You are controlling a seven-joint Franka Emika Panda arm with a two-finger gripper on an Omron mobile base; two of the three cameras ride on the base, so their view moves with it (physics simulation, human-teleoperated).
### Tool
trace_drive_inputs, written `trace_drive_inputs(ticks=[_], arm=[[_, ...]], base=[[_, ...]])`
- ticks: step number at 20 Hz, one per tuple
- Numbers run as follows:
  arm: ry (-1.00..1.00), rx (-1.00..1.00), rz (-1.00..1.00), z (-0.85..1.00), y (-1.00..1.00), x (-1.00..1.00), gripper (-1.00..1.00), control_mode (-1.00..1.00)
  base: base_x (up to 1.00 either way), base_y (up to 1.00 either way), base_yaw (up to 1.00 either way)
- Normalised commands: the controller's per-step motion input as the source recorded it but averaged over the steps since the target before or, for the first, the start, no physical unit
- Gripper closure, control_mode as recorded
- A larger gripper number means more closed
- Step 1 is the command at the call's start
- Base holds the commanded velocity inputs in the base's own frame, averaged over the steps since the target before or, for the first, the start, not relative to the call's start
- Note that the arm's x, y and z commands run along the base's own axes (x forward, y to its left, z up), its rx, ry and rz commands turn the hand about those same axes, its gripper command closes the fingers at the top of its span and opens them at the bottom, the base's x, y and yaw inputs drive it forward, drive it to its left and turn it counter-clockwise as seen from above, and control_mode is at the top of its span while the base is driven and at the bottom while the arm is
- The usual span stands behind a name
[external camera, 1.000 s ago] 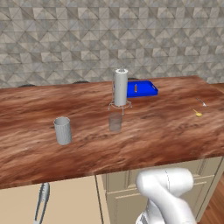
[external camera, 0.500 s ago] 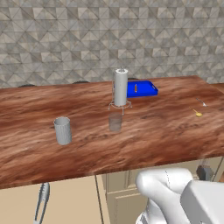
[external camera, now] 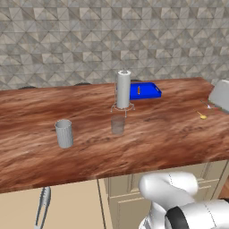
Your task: Take the tongs from the drawer on the left and place them on the dining counter next to the tray containing the kebab skewer.
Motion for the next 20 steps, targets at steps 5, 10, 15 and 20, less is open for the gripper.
trace_drive_inputs(ticks=[5,10,15,20], arm=[[0.25,0.1,-0.02,0.18,-0.45,0.55,-1.0,-1.0],[0.3,0.01,0.0,-0.01,-0.43,0.72,-1.0,-1.0],[0.16,0.0,0.0,-0.15,-0.31,0.82,-1.0,-1.0],[0.09,0.0,0.0,-0.37,-0.24,0.79,-1.0,-1.0]], base=[[0.0,0.0,0.0],[0.0,0.0,0.0],[0.0,0.0,0.0],[0.0,0.0,0.0]])
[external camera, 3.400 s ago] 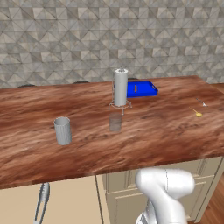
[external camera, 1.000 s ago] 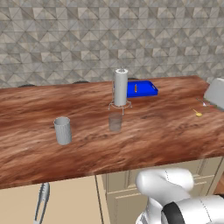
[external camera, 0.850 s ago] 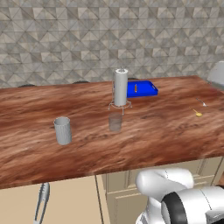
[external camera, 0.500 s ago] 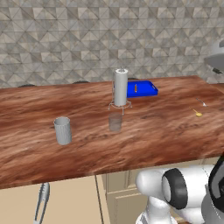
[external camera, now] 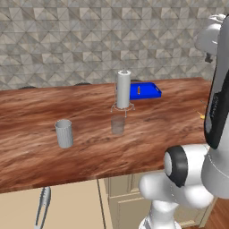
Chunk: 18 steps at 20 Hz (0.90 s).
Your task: Take the tongs from the drawer on the left and place them on the dining counter next to the tray containing the kebab skewer.
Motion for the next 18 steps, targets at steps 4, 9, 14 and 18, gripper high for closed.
trace_drive_inputs(ticks=[4,9,14,18], arm=[[0.01,0.0,0.0,-0.65,-0.2,0.75,-1.0,-1.0],[0.0,0.0,0.0,-0.97,-0.18,0.65,-1.0,-1.0],[-0.01,0.0,0.0,-1.0,-0.21,0.45,-1.0,-1.0],[-0.08,0.0,0.0,-0.56,-0.11,0.31,-1.0,-1.0]], base=[[0.0,0.0,0.0],[0.0,0.0,0.0],[0.0,0.0,0.0],[0.0,0.0,0.0]])
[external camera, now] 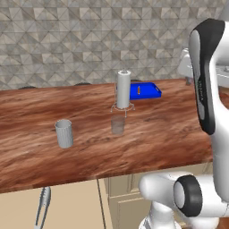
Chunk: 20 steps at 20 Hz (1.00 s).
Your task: Take the tongs from the drawer on the left and place them on the dining counter next to the tray containing the kebab skewer.
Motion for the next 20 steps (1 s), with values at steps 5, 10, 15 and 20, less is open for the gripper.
trace_drive_inputs(ticks=[5,10,15,20], arm=[[-0.04,0.0,0.05,0.01,-0.06,0.06,-1.0,-1.0],[0.0,0.0,0.21,0.35,-0.07,0.0,-1.0,-1.0],[0.02,0.0,0.41,0.0,-0.03,0.0,-1.0,-1.0],[0.08,0.0,0.48,-0.26,-0.01,0.0,-1.0,-1.0]], base=[[0.0,0.0,0.0],[0.0,0.0,0.0],[0.0,0.0,0.0],[0.0,0.0,0.0]])
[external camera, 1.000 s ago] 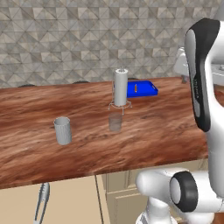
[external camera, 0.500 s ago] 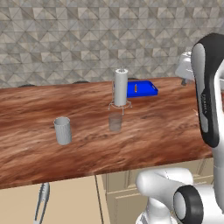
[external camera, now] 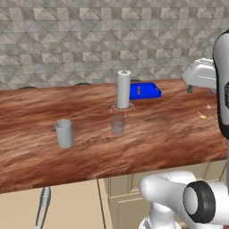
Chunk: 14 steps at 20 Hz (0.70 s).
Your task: Take the tongs from the drawer on the left and place them on the dining counter next to the tray containing the kebab skewer.
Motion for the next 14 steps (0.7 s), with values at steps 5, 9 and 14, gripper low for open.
trace_drive_inputs(ticks=[5,9,14], arm=[[0.01,-0.03,0.35,-0.62,0.0,0.06,-1.0,-1.0],[-0.01,-0.09,0.08,-0.49,0.01,0.15,-1.0,-1.0],[0.0,-0.08,0.0,-0.11,0.0,0.05,-1.0,-1.0]], base=[[0.0,0.0,0.0],[0.0,0.0,0.0],[0.0,0.0,0.0]])
